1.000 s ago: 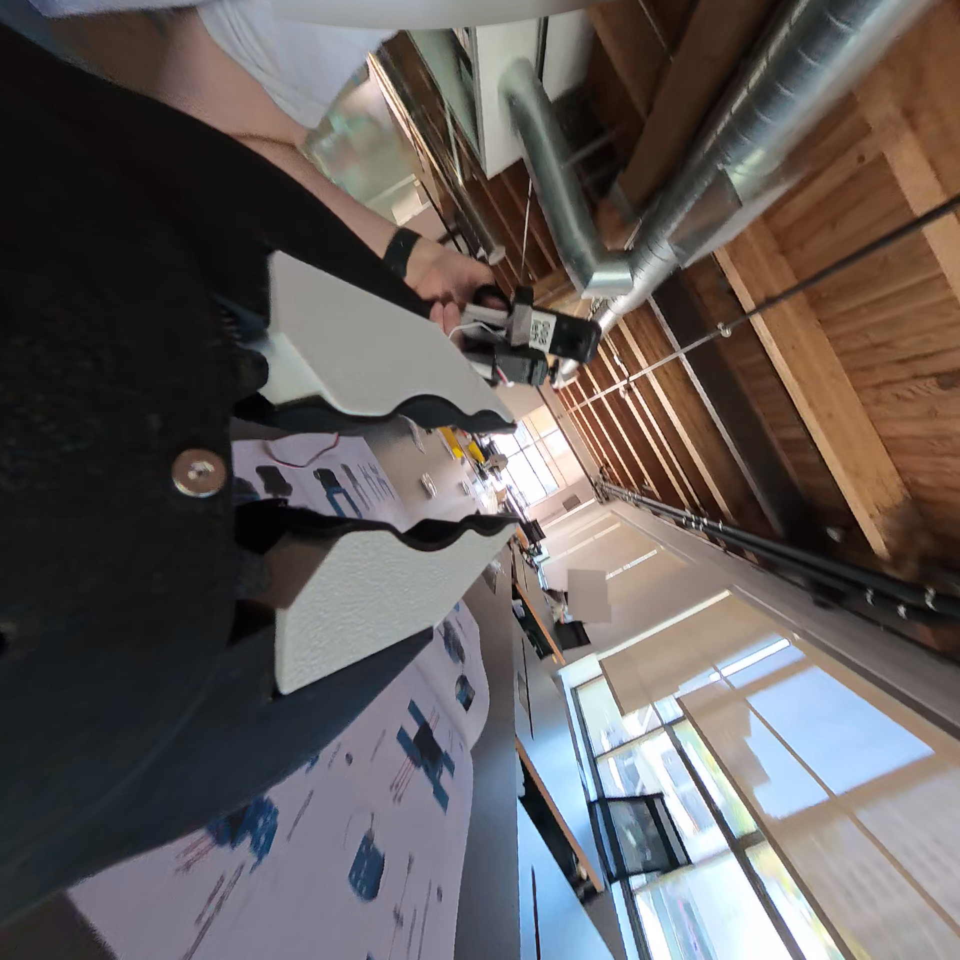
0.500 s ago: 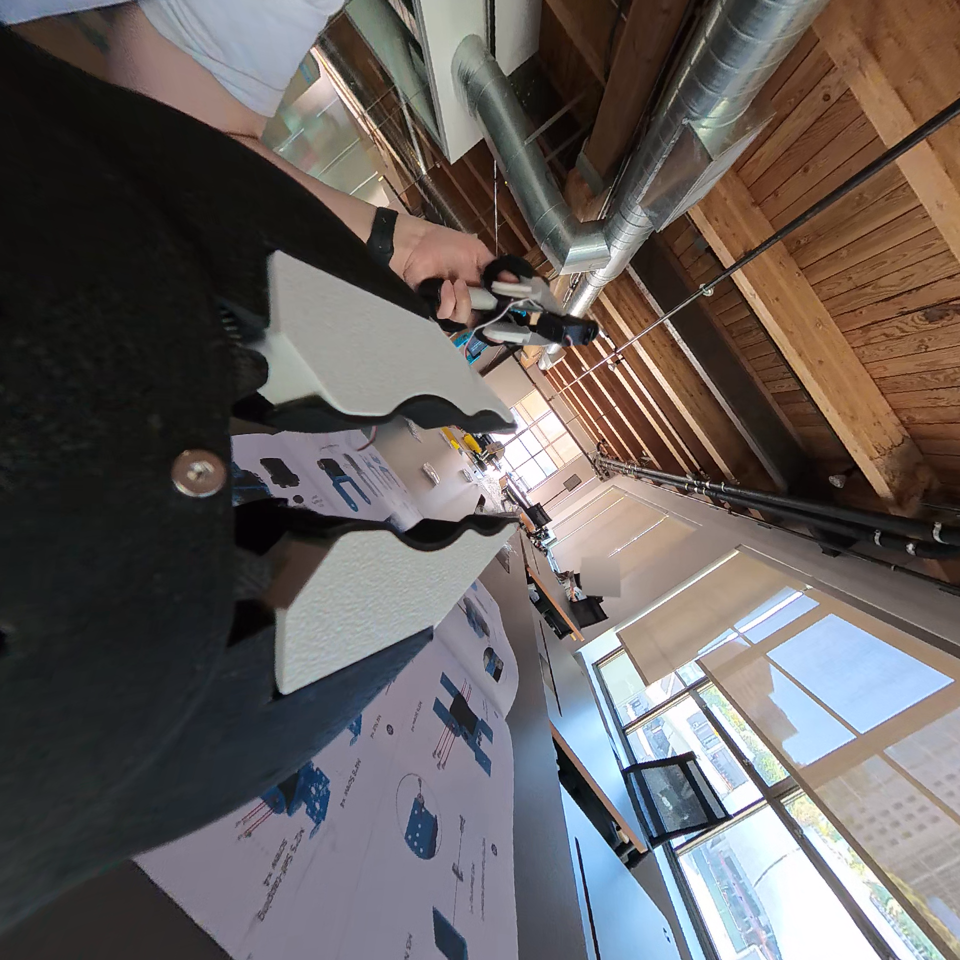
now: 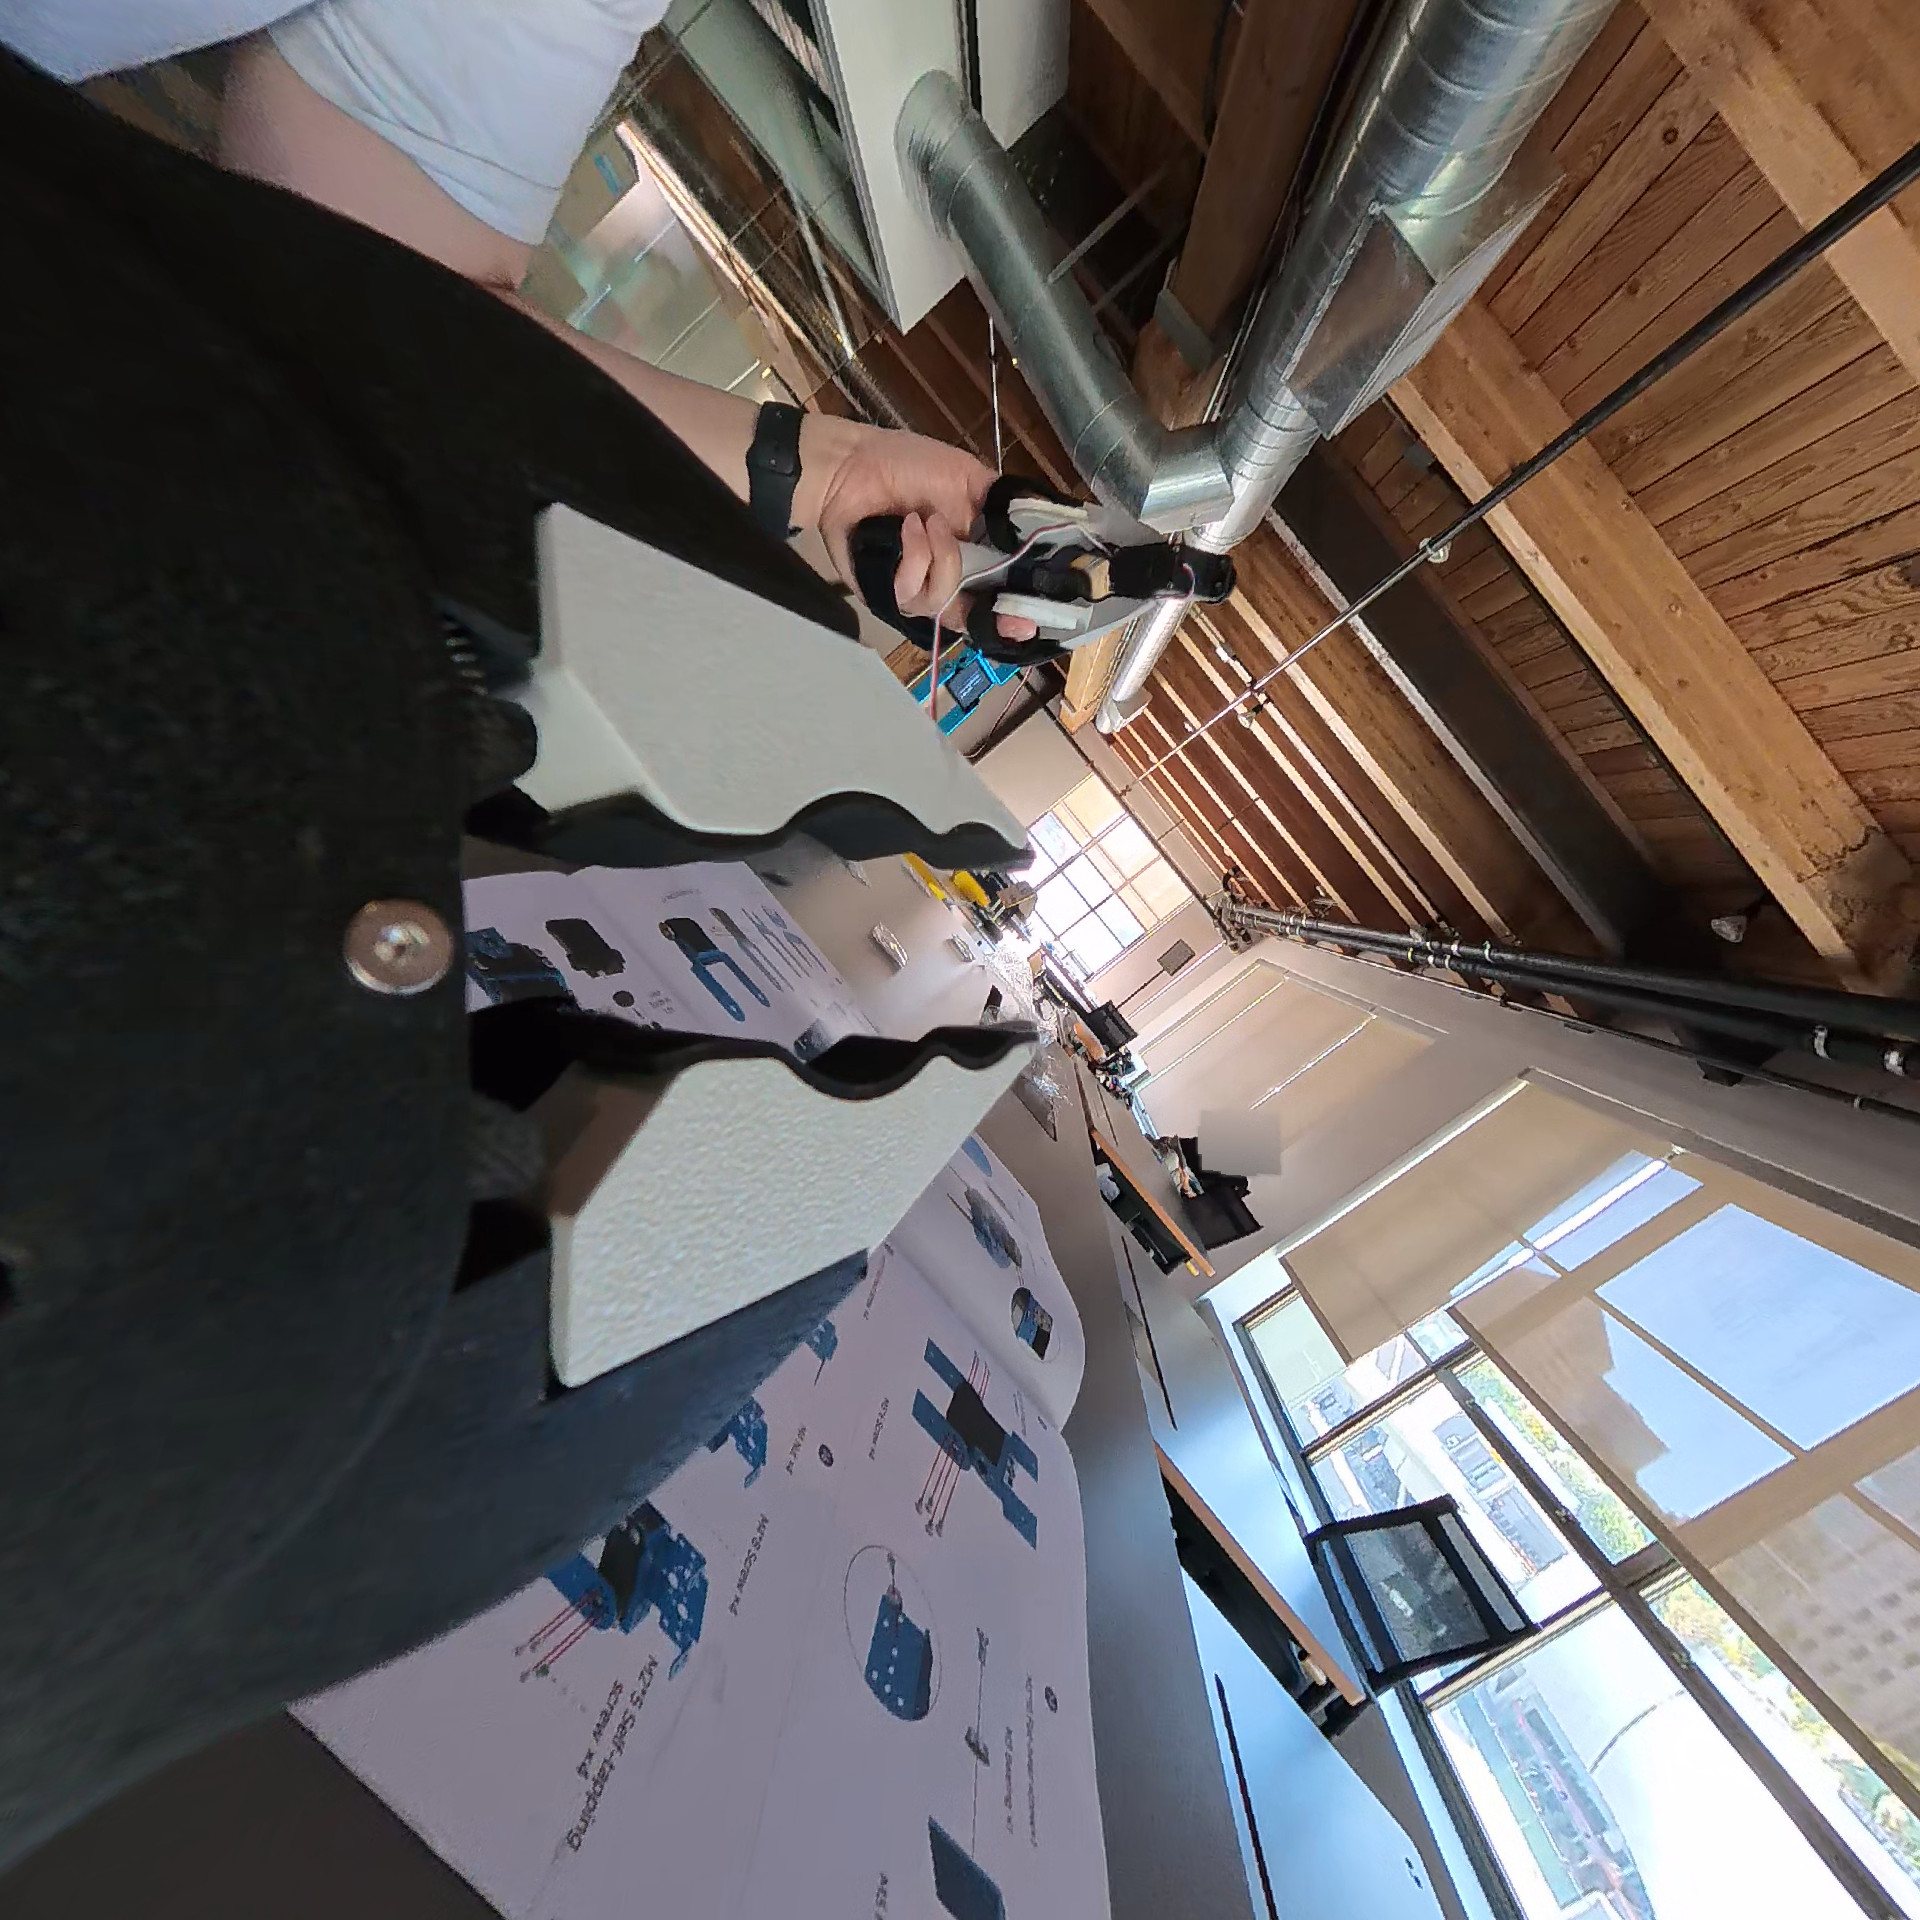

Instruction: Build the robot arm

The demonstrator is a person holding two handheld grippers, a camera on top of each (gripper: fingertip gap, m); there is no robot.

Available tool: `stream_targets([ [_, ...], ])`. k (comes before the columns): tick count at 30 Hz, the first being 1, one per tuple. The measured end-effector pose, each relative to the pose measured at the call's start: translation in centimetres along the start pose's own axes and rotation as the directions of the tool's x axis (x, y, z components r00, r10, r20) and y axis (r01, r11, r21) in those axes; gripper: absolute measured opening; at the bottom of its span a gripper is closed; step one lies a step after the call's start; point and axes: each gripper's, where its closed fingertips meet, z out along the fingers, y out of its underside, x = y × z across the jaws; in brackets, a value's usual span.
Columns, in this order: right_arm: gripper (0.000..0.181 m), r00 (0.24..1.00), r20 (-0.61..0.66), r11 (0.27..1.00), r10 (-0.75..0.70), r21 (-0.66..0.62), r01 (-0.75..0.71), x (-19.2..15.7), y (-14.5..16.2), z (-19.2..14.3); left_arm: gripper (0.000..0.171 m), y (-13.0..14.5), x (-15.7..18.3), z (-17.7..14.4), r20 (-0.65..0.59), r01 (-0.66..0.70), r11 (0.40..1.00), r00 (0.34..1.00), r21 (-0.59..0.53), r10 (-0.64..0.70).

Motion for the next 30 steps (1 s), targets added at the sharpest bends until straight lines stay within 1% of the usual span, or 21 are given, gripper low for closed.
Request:
stream_targets([
  [3, 0.027, 0.999, -0.003, 0.999, 0.034, 0.0, -0.034, 0.2, 0.0, 0.0, 0.02, -1.7, -0.7, -1.6, 0.012, 0.029, 0.995, 0.999, 0.092, -0.03],
  [6, 0.026, 0.998, 0.007, 0.998, 0.063, -0.002, -0.063, 0.2, 0.1, 0.0, 0.02, -3.0, -1.2, -3.0, -0.026, 0.107, 0.981, 0.994, 0.164, -0.104],
  [9, 0.026, 0.998, 0.0, 0.998, 0.069, -0.001, -0.069, 0.4, 0.1, 0.0, 0.02, -2.9, -1.4, -3.0, -0.057, 0.151, 0.975, 0.988, 0.161, -0.143],
  [13, 0.026, 0.997, 0.0, 0.997, 0.074, 0.002, -0.074, 0.4, 0.1, 0.0, 0.021, -3.1, -1.0, -3.0, -0.159, 0.245, 0.953, 0.963, 0.18, -0.217],
  [15, 0.026, 0.997, -0.002, 0.997, 0.078, 0.002, -0.078, 0.5, 0.0, 0.0, 0.02, -3.3, -0.9, -3.1, -0.183, 0.267, 0.945, 0.955, 0.19, -0.233],
  [21, 0.024, 0.996, 0.001, 0.996, 0.093, 0.015, -0.093, 0.5, -0.2, -0.1, 0.021, -2.8, -0.7, -2.7, -0.147, 0.221, 0.962, 0.969, 0.158, -0.198],
  [24, 0.024, 0.996, -0.003, 0.996, 0.091, 0.017, -0.091, 0.6, -0.3, -0.2, 0.021, -2.6, -1.1, -2.5, -0.096, 0.179, 0.973, 0.981, 0.147, -0.166],
  [27, 0.024, 0.996, -0.008, 0.996, 0.087, 0.013, -0.087, 0.7, -0.2, -0.2, 0.02, -2.1, -1.9, -2.3, 0.001, 0.105, 0.988, 0.994, 0.116, -0.106],
  [30, 0.023, 0.997, -0.018, 0.997, 0.072, 0.002, -0.071, 0.8, 0.0, -0.1, 0.02, -1.0, -2.7, -1.6, 0.141, -0.046, 0.999, 0.989, 0.018, 0.042],
])
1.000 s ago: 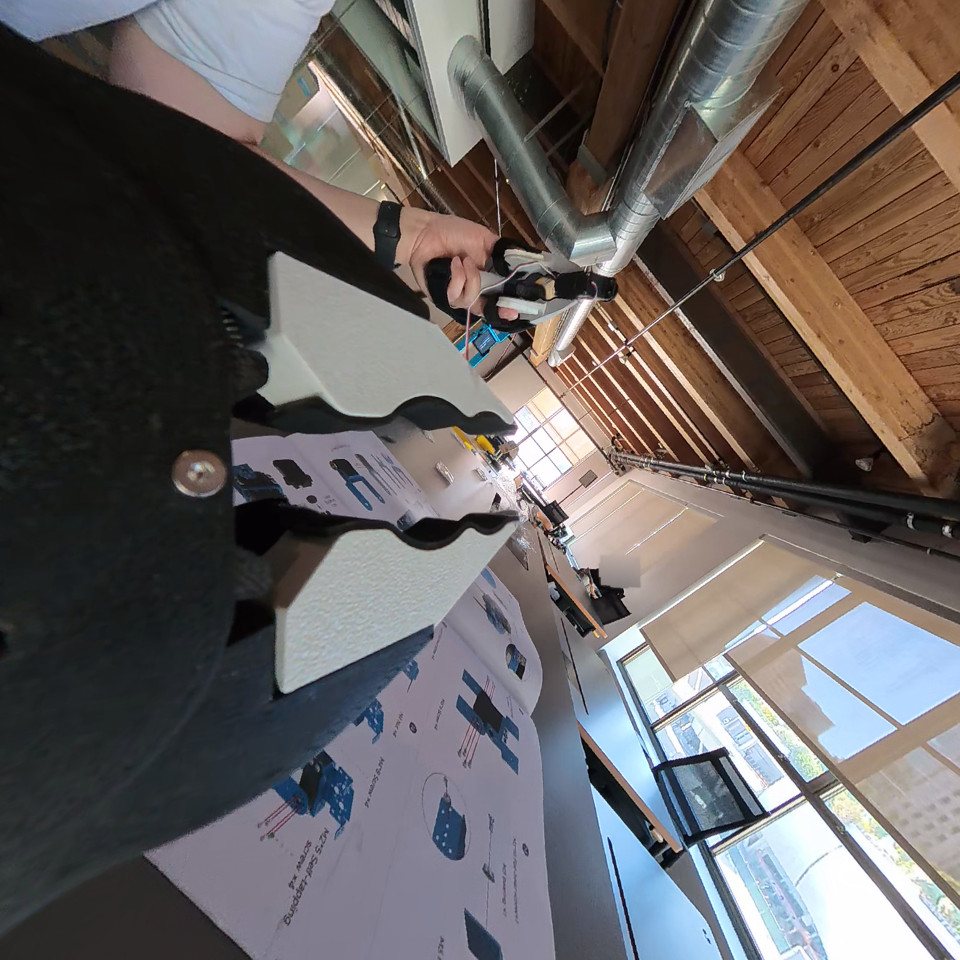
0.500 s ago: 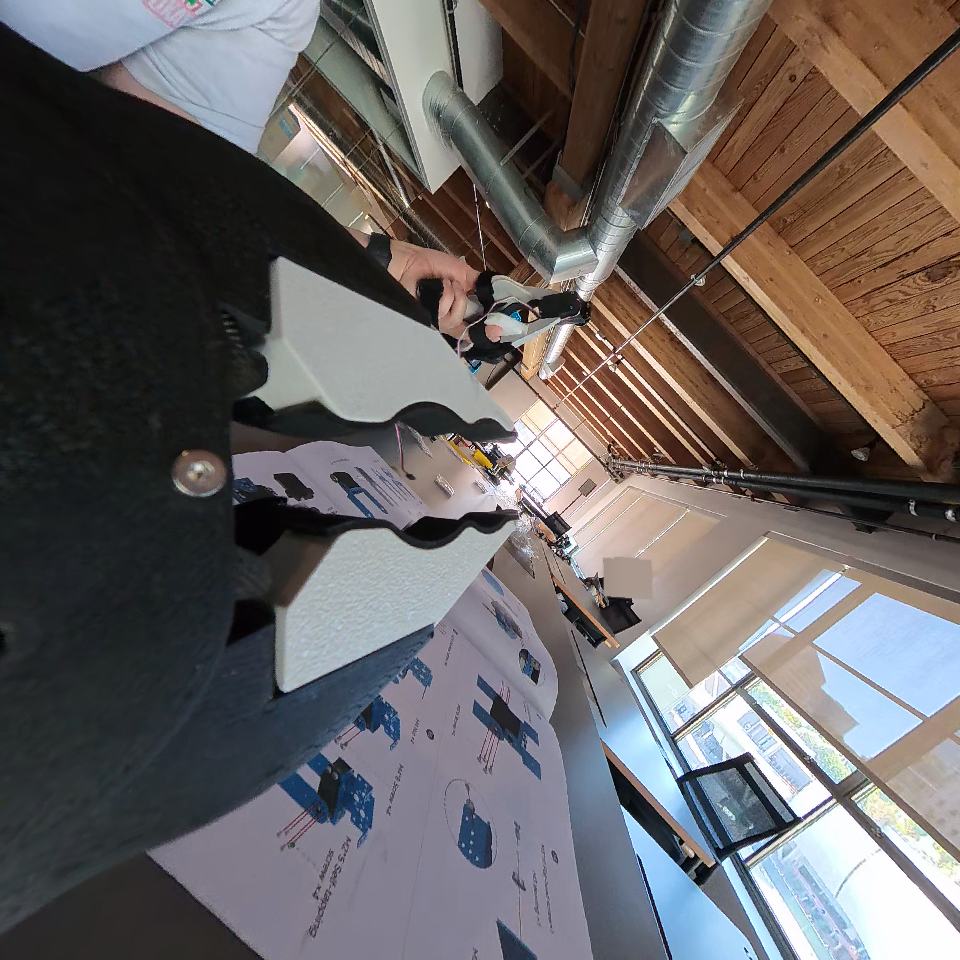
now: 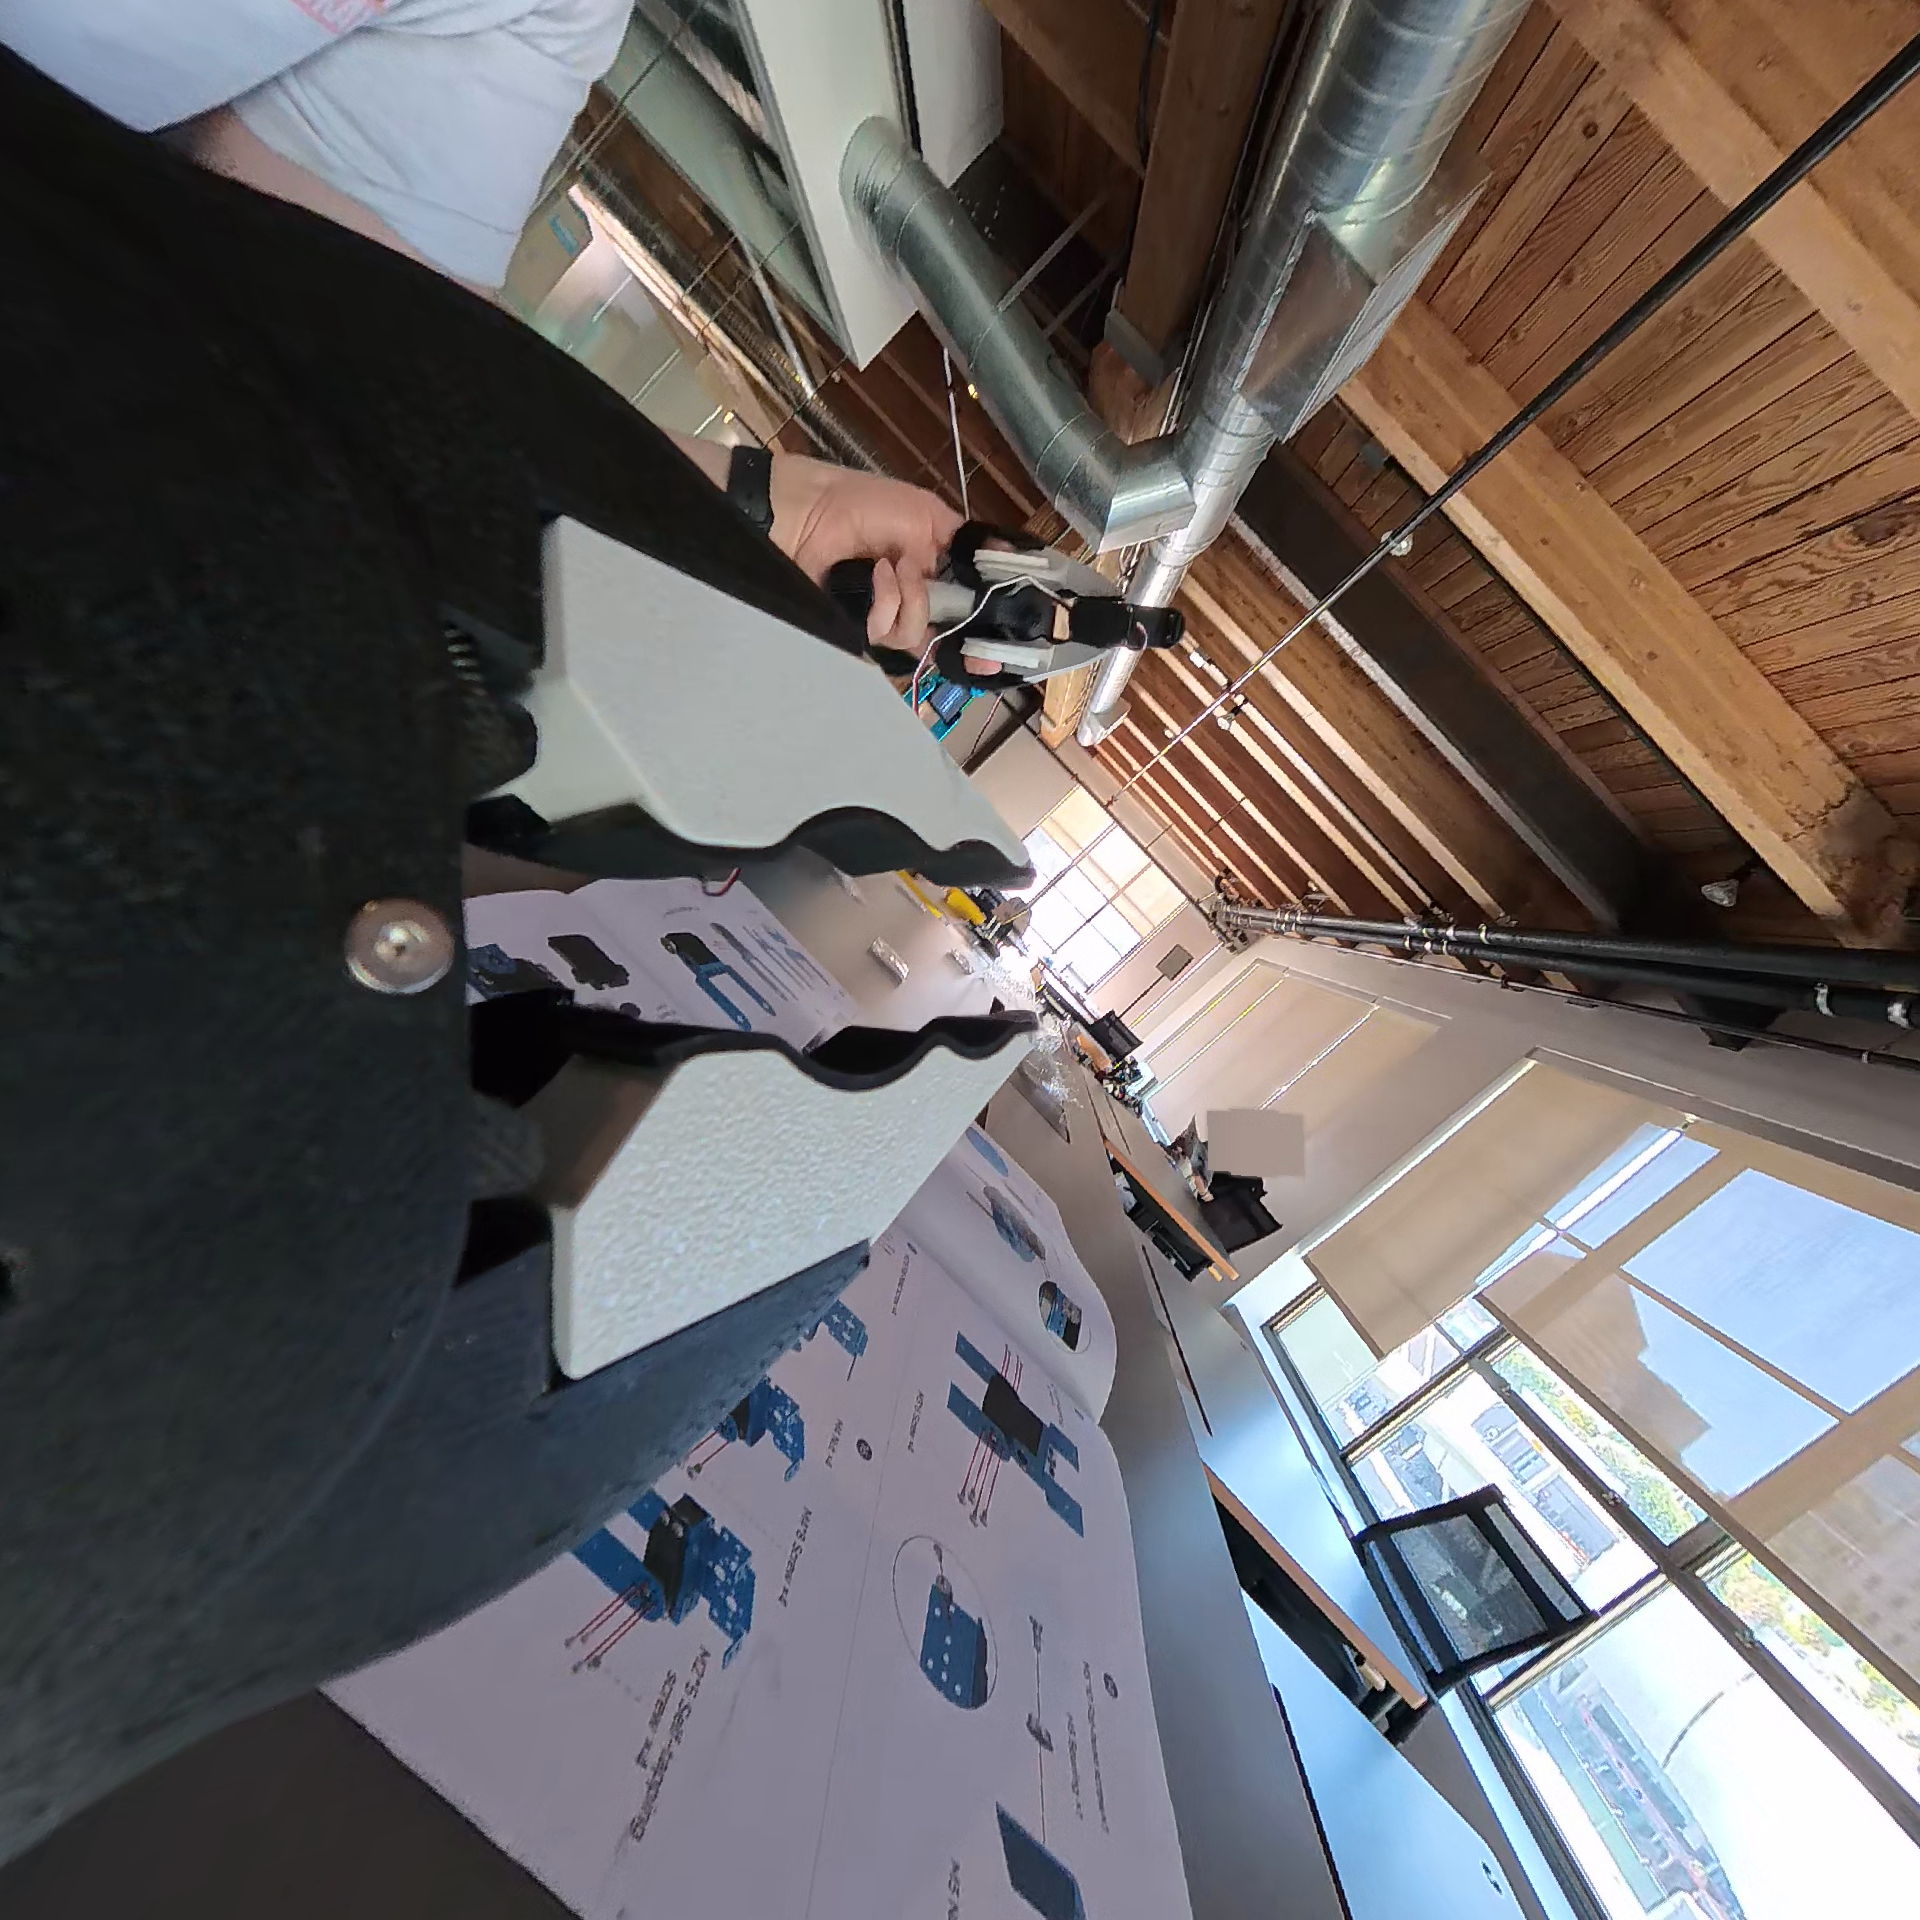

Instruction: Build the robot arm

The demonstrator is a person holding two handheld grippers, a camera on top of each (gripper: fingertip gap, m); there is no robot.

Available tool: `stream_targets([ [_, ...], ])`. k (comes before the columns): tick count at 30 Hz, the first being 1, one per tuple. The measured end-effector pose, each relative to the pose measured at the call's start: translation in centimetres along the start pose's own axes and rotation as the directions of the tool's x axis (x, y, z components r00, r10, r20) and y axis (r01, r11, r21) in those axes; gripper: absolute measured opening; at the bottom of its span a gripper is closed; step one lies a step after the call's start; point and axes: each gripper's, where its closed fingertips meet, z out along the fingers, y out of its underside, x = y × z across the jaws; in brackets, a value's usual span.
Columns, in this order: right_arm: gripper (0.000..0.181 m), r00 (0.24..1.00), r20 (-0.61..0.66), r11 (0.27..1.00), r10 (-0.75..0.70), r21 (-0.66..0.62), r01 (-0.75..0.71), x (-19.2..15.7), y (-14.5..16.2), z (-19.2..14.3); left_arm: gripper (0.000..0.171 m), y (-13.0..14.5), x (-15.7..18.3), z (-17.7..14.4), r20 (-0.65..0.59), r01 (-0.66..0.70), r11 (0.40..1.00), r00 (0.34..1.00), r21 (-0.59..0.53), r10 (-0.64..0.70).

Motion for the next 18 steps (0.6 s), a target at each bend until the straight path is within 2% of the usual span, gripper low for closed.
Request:
stream_targets([
  [3, 0.023, 0.999, -0.017, 0.999, -0.027, -0.025, 0.026, 0.2, 0.4, 0.2, 0.02, 1.3, -1.5, 0.5, 0.156, -0.19, 0.973, 0.966, -0.128, 0.209],
  [9, 0.023, 0.998, -0.034, 0.998, -0.053, -0.048, 0.051, 0.3, 0.8, 0.3, 0.02, 1.5, -0.6, 0.9, 0.154, -0.397, 0.899, 0.892, -0.184, 0.425],
  [13, 0.023, 0.998, -0.036, 0.998, -0.051, -0.048, 0.049, 0.4, 0.8, 0.4, 0.02, 1.7, 0.0, 1.1, 0.169, -0.58, 0.78, 0.766, -0.237, 0.62],
  [18, 0.023, 0.998, -0.037, 0.997, -0.052, -0.054, 0.05, 0.5, 1.0, 0.4, 0.02, 2.4, 0.9, 1.7, 0.167, -0.769, 0.557, 0.532, -0.314, 0.83],
])
